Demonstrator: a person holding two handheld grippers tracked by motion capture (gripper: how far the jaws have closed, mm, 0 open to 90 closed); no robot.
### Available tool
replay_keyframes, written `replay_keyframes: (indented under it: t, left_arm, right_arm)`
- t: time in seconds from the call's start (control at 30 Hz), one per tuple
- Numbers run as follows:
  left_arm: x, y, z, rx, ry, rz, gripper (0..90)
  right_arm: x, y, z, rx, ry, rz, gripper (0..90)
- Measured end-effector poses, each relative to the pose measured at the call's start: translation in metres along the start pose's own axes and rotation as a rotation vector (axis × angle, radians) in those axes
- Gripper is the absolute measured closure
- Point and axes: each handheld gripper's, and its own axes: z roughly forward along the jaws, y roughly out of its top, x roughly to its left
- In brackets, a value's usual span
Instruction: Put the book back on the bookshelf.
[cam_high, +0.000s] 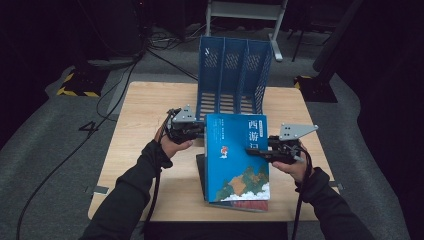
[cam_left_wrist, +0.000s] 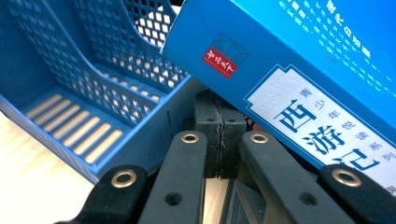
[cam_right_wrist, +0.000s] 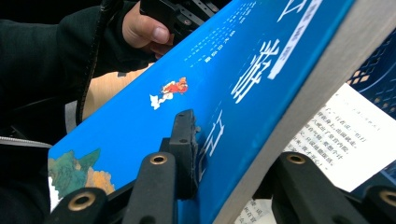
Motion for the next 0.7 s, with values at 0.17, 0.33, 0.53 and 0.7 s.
replay_keyframes:
  t: [0.17,0.33,0.53,0.7]
  left_arm:
    - [-0.004,0.011,-0.002,-0.017,-0.008,0.016,90.0]
    - [-0.005,0.029,-0.008,-0.048,-0.02,0.046,90.0]
    - [-0.006,0.046,-0.013,-0.064,-0.019,0.08,90.0]
    - [-0.005,0.054,-0.018,-0.063,0.0,0.103,90.0]
  right_arm:
    - [0.004,0.003,-0.007,-0.012,-0.015,-0.024,70.6]
    - [0.005,0.009,-0.013,-0.042,-0.041,-0.041,74.2]
    - [0.006,0.019,-0.017,-0.066,-0.072,-0.074,77.9]
    - [0.005,0.022,-0.017,-0.092,-0.124,-0.099,79.4]
